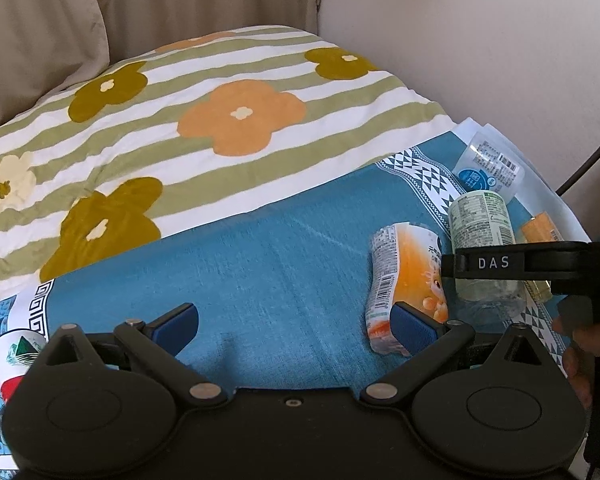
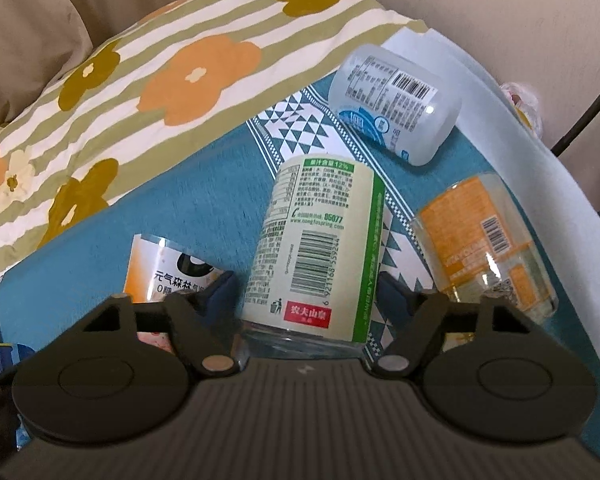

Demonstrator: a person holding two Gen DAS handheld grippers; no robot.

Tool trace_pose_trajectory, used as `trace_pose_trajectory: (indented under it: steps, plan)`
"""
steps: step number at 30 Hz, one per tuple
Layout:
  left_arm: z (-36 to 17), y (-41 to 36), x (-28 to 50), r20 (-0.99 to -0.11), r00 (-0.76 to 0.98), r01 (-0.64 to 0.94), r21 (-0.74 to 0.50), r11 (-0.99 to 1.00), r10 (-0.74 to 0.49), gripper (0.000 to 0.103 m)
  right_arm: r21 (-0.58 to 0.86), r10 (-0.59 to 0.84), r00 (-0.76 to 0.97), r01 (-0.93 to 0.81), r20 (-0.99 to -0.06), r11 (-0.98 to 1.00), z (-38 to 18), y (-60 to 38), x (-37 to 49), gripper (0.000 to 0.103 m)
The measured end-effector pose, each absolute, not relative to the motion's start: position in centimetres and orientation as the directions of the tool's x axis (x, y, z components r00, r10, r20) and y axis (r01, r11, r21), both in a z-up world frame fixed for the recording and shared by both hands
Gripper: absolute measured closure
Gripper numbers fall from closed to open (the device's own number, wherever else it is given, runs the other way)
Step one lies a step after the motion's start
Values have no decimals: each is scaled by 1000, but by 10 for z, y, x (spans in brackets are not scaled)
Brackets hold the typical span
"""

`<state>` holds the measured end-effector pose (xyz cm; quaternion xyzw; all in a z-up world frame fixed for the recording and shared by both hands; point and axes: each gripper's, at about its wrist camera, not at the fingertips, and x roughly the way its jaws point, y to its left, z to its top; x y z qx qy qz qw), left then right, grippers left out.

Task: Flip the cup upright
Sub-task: 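Reach the right gripper to the lying green-labelled clear cup and grasp it, then lift the cup with the right gripper and carry it toward the left gripper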

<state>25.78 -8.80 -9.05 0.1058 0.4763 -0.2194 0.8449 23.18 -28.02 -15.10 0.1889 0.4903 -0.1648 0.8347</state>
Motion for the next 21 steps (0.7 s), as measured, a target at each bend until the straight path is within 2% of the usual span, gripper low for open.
trace_pose_trajectory:
  steps: [12,21]
  plan:
    - [-79,-86,250,-835,500,432,10,902,-230,0,169,-64,488,419,-870,892,-140,-279,226,23]
    - [-50,-77,213,-794,583,329,39,944,-170,0,171,-32,549,315,-835,934,-103,-279,204,23]
